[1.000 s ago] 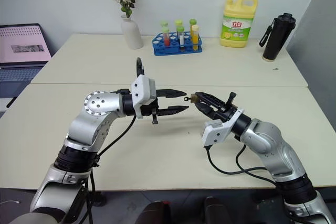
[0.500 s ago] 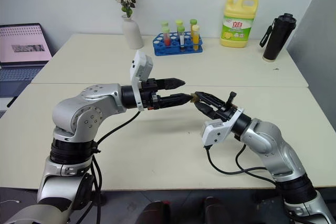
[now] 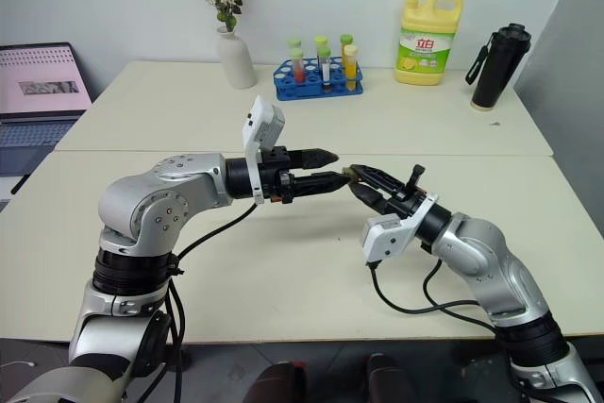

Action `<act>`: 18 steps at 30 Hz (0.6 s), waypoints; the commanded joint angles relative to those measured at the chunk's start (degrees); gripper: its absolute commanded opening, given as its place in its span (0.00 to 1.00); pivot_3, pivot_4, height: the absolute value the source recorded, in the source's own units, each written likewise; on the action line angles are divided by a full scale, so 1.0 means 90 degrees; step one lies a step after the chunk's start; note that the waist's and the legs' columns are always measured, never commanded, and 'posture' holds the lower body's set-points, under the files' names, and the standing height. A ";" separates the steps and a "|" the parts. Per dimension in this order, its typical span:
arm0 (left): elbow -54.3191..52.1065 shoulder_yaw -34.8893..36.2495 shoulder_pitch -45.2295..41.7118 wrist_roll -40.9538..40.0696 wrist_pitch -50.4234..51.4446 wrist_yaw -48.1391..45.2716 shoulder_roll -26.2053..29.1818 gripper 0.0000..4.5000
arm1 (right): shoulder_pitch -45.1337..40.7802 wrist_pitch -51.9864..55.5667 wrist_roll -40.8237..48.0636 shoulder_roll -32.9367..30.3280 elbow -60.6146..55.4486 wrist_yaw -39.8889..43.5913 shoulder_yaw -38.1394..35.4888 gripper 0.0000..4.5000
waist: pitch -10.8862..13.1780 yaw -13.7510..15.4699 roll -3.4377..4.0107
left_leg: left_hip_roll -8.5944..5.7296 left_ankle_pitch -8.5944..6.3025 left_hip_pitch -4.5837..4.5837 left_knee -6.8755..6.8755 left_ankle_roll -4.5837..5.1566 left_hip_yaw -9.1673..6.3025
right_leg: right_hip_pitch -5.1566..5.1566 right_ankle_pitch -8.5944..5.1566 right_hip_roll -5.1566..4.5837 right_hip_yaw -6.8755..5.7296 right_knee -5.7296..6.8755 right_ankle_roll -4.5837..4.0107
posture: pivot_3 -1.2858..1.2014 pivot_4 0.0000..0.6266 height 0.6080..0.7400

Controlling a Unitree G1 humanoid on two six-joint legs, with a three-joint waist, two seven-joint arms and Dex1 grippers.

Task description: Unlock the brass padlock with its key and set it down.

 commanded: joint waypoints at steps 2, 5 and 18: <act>-0.0146 -0.0108 -0.0125 -0.0026 -0.0109 -0.0095 0.0011 0.35 | -0.0144 -0.0023 0.0135 0.0025 -0.0293 0.0018 -0.0090 0.20 | 0.0000 0.0000 0.0000 | 0.0000 0.0000 0.0000 0.0000 0.0000 0.0001 | 0.0000 0.0000 0.0000 0.0000 0.0000 0.0000 | 0.52 0.24 1.00; -0.0171 -0.0157 -0.0094 -0.0048 -0.0105 -0.0118 0.0025 0.13 | -0.0160 -0.0042 0.0139 0.0021 -0.0295 0.0025 -0.0086 0.20 | 0.0000 0.0000 0.0000 | 0.0000 0.0000 0.0000 0.0000 0.0000 0.0000 | 0.0000 0.0000 0.0000 0.0001 0.0000 -0.0001 | 0.52 0.24 1.00; -0.0101 -0.0156 -0.0064 0.0024 -0.0222 -0.0072 -0.0048 0.04 | -0.0196 0.0001 0.0174 0.0024 -0.0315 0.0135 -0.0075 0.20 | 0.0000 0.0000 0.0000 | 0.0000 0.0000 0.0000 0.0000 0.0000 0.0001 | 0.0000 0.0000 0.0000 0.0001 0.0000 0.0000 | 0.52 0.24 1.00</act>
